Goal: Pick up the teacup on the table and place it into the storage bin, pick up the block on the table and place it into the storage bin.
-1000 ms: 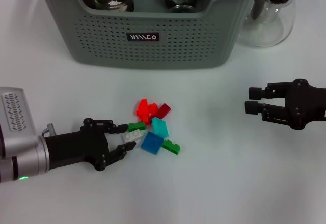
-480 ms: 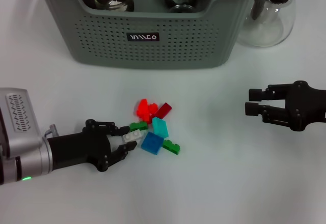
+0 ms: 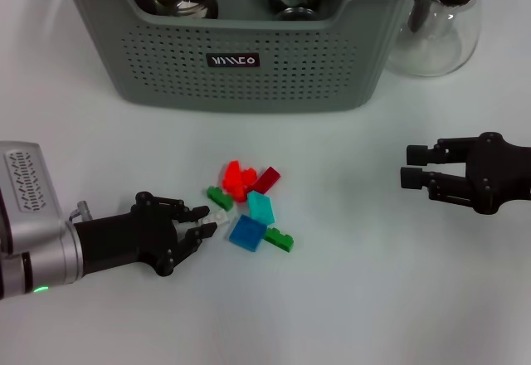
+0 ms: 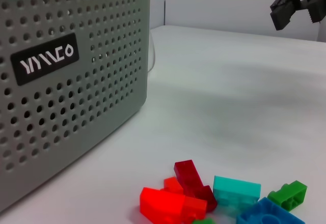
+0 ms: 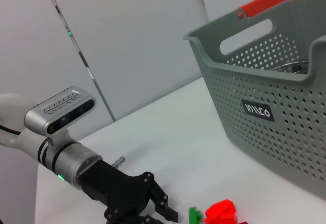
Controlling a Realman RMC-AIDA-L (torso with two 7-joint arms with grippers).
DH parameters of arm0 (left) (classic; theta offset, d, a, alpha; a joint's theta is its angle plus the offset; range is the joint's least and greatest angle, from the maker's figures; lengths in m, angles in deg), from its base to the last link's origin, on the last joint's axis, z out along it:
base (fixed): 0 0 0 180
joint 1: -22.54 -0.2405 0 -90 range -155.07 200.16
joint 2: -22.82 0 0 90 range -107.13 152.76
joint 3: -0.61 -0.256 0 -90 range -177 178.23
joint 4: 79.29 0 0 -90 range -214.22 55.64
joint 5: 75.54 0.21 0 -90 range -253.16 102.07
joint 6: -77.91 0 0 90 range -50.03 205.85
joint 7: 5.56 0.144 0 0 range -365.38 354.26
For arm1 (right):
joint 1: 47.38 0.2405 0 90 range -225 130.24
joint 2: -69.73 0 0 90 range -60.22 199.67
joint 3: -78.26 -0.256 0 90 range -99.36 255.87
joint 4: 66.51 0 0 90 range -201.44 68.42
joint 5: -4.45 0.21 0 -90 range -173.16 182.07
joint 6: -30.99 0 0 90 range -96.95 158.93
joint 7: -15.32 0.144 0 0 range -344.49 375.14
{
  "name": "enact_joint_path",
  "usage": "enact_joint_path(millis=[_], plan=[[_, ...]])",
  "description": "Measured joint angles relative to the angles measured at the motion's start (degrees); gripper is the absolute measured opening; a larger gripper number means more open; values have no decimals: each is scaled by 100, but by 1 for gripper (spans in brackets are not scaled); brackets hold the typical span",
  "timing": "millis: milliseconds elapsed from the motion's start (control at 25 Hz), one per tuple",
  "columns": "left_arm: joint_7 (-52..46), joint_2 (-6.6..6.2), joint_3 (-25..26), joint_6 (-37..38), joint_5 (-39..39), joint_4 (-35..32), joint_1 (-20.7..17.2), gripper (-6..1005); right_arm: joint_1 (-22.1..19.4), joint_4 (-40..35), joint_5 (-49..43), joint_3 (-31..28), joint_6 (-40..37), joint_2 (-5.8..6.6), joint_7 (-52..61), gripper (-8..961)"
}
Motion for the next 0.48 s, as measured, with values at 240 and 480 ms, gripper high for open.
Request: enact_joint_path(millis=[240, 480], plan=[[-336, -33, -1, 353, 2, -194, -55, 199, 16, 0, 0, -10, -5, 2, 2, 424], [-1182, -324, 219, 1874, -7, -776, -111, 205, 11, -2, 0, -1, -4, 6, 4, 425]])
